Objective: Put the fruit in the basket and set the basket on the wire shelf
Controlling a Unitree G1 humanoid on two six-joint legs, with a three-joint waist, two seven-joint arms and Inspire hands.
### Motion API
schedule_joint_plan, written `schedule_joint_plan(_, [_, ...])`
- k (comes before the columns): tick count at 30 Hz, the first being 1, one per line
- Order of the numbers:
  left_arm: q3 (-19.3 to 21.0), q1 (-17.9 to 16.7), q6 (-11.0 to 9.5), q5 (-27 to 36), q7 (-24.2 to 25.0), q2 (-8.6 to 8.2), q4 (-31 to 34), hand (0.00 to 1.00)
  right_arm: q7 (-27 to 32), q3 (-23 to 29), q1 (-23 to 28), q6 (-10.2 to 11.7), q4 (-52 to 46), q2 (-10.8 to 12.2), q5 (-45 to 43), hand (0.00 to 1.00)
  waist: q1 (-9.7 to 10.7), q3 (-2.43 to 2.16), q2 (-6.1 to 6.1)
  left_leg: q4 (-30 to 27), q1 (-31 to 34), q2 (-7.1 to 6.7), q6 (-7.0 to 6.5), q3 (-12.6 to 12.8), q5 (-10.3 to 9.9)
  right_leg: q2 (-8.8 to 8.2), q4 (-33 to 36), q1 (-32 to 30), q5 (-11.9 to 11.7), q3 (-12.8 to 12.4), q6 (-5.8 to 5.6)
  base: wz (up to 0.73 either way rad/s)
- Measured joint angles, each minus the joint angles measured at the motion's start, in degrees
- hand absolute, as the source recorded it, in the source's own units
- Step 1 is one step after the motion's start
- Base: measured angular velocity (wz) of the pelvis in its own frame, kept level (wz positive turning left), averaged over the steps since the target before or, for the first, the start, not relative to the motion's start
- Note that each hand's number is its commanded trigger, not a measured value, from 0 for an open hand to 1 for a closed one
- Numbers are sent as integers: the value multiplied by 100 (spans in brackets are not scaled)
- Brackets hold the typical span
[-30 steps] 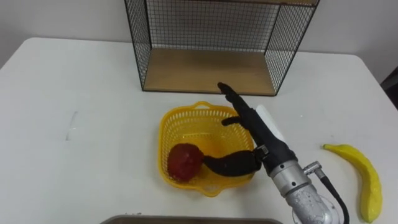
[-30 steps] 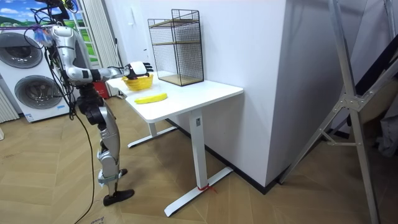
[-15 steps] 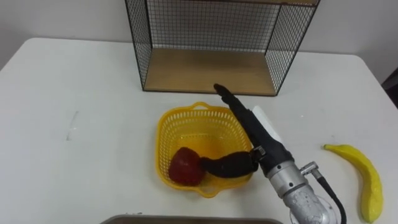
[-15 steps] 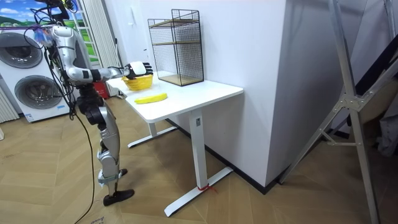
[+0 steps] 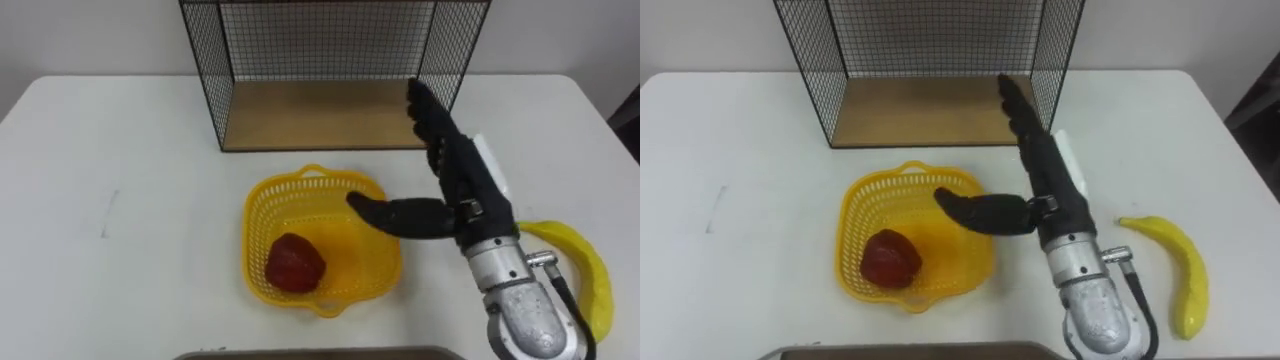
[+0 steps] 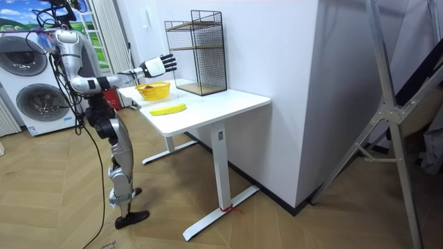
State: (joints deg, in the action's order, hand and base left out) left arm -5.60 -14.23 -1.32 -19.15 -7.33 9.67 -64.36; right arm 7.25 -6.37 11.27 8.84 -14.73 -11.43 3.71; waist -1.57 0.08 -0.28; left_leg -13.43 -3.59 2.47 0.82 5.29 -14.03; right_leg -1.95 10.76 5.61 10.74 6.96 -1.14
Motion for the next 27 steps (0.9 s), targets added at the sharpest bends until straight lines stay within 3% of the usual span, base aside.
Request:
schedule_joint_plan(3, [85,-36,-15,-19,-4,-2,24,0,367,362,0,7,-1,31,155,0,51,17,-35,9,-2,3,-1,47,-1,1,0,-20,0,-51,0,-8])
schedule_joint_plan(6, [113,-41,-34,-26,-4,-5,26,0,730,562,0,53,-2,28,68,0,56,-2,-62,16,-8,5,-3,114,1,6,20,-70,-1,-143,-2,-13])
schedule_joint_plan(15, [100,-231,22,226,1,4,35,0,1847,560,5,125,251,-17,-213,0,153,-30,-127,19,-32,5,-6,151,2,13,-7,-69,-9,-173,-14,-2])
schedule_joint_plan(25, [722,-463,248,194,58,1,524,0,2294,1220,92,87,1351,-22,-215,0,215,-24,-116,75,-111,5,-6,174,2,9,-11,-34,-10,-175,-15,0])
schedule_joint_plan(27, [770,-461,307,197,50,0,523,0,2333,1219,147,-22,1528,-19,-212,0,239,-18,-109,77,-115,5,-6,176,2,9,-9,-31,-10,-177,-14,0])
